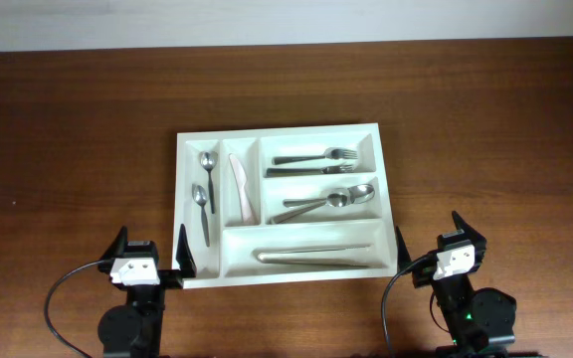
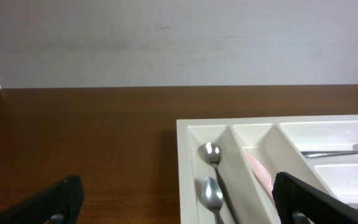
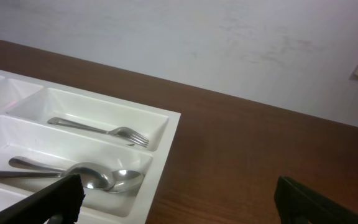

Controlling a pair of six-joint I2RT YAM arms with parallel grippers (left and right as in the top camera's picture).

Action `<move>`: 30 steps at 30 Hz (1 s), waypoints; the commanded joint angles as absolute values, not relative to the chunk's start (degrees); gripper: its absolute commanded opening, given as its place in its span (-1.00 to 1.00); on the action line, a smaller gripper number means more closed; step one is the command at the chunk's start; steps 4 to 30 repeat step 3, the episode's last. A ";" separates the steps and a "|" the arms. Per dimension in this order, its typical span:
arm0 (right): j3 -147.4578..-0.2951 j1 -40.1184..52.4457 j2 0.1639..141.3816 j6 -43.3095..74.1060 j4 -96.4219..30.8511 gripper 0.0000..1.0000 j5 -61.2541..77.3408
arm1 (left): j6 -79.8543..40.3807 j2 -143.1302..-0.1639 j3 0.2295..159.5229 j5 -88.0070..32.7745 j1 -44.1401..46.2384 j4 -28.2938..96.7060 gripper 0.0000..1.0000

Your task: Pack container

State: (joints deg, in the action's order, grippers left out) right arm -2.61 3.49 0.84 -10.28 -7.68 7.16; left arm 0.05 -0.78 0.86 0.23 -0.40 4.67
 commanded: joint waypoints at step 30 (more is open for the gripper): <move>-2.02 4.12 0.19 -9.98 -7.51 0.98 7.92 | 0.91 -0.30 0.49 -0.40 -0.60 4.71 0.99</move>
